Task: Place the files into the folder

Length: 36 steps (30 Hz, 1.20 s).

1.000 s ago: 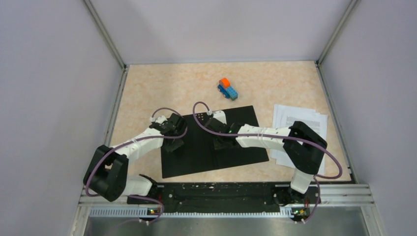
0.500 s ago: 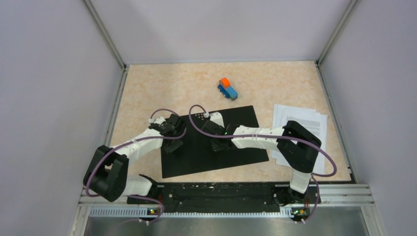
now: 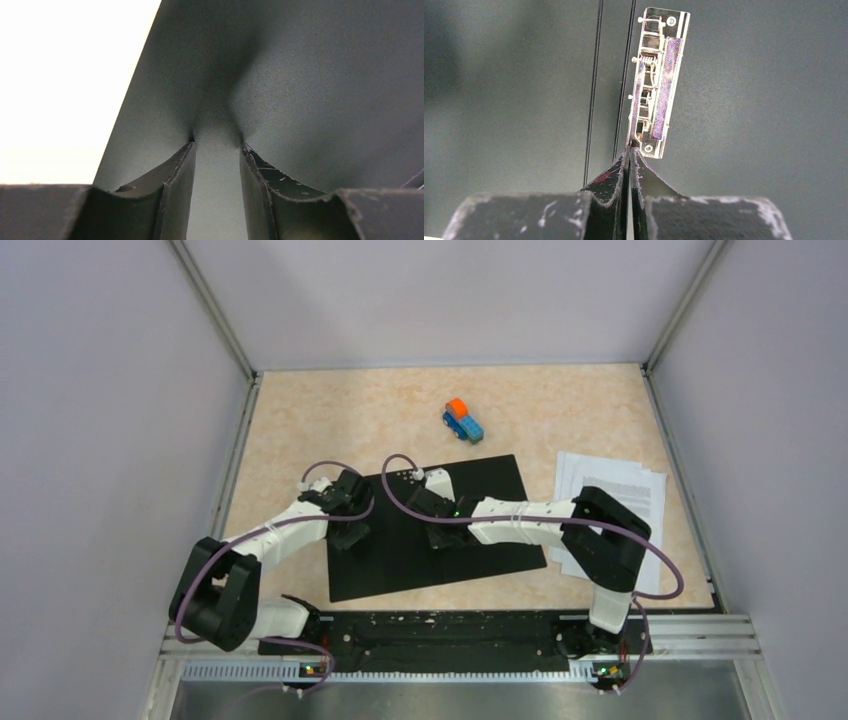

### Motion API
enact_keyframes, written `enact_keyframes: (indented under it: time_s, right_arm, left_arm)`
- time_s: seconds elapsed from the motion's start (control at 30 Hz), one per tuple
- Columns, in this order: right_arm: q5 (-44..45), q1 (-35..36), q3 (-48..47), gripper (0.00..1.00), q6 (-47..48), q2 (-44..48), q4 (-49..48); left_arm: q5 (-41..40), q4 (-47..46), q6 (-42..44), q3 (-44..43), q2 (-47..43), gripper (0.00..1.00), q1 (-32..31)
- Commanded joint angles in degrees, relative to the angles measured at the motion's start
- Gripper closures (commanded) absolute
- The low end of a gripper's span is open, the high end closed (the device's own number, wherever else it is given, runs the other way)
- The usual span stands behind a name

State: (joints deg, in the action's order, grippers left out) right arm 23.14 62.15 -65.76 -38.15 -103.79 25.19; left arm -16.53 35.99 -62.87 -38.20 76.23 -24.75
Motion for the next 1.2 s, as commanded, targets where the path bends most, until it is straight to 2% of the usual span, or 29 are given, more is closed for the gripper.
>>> enact_keyframes:
  time_s: [0.0,0.6,1.17]
  right_arm:
    - [4.3,0.8,0.3,1.0,-1.7,-3.0,4.5]
    - [8.3,1.2,6.5,1.0,-5.4,-3.5,6.6]
    - [9.0,-0.3,3.8,1.0,-1.5,2.9,7.2]
  left_arm:
    - [-0.4,-1.5,-0.1,2.7,2.6,0.57,1.5]
    - [0.1,-0.8,1.2,2.3,5.4,0.61,5.1]
    - [-0.5,-0.7,2.7,1.5,6.5,0.61,5.8]
